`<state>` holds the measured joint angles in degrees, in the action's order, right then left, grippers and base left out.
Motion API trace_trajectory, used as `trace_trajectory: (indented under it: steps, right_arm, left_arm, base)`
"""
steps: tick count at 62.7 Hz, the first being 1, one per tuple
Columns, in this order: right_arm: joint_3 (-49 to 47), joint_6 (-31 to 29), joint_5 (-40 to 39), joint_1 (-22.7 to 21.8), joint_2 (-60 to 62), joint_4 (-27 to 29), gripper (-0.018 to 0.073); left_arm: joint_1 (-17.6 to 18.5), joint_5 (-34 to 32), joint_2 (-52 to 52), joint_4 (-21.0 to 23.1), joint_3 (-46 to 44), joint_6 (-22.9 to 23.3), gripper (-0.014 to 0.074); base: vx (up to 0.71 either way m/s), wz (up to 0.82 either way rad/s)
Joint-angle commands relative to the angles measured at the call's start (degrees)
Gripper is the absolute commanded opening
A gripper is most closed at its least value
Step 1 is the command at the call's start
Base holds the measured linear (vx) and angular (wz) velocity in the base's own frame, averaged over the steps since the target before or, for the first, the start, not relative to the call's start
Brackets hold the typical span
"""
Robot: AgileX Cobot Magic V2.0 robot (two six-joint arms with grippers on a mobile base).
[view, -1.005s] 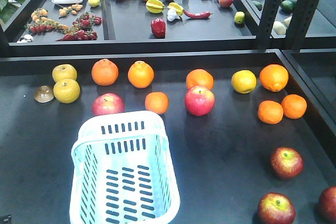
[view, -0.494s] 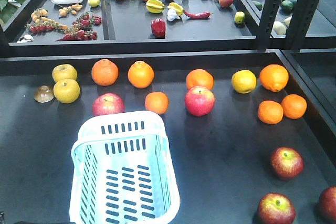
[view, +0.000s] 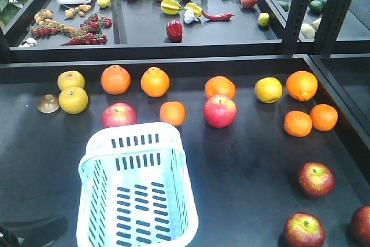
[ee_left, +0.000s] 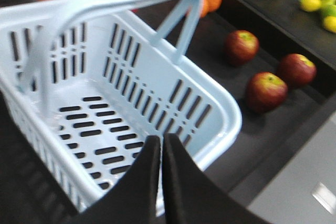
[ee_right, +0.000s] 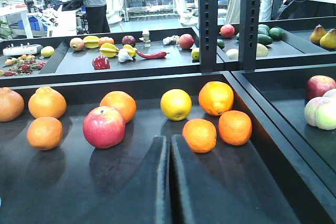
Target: Pick three apples into basket with both arms
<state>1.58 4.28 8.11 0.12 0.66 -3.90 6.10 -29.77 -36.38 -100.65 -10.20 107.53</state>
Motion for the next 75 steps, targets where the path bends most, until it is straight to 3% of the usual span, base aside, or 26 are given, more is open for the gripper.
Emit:
trace_trajectory:
  steps: [1,17,33,41,48,57,70,75]
  right_arm:
    - [0.8,-0.3,-4.9,-0.3,0.1,-0.1,-0.0005]
    - [0.8,0.5,-5.2,-0.3,0.1,0.8,-0.0005]
    - [0.7,16.6,-7.6,-0.3,0.1,25.7,-0.0005]
    - [0.7,17.7,-9.8,-0.3,0.1,34.7,-0.0005]
    - [0.7,17.7,-12.0,-0.3,0.1,39.2,-0.0005]
    - [-0.9,16.0,-10.3,-0.1,0.0,38.8,-0.0005]
    - [-14.0,2.4,6.2,-0.2,-1.5,29.2,-0.0005]
    - [-20.6,0.5,13.4,-0.2,-5.1,24.4,-0.0005]
  left_arm:
    - [0.0,1.6,-0.1,0.4,-1.6,-0.2,-0.0008]
    - [0.0,0.7,-0.1,0.4,-1.6,-0.2,-0.0008]
    - [0.0,0.2,-0.1,0.4,-1.6,-0.2,-0.0008]
    - [0.0,0.2,-0.1,0.4,-1.6,-0.2,-0.0008]
    - [0.0,0.3,-0.1,0.4,-1.6,-0.2,-0.0008]
    - [0.0,0.3,-0.1,0.4,-1.6,-0.2,-0.0008]
    - [0.0,0.3,-0.1,0.4,-1.6,-0.2,-0.0008]
    - [0.1,0.3,-0.1,0.5,-1.6,-0.2,-0.0008]
  base:
    - [0.00,0.00]
    - [0.00,0.00]
    - [0.00,0.00]
    - [0.00,0.00]
    - [0.00,0.00]
    - [0.00,0.00]
    - [0.00,0.00]
    - [0.00,0.00]
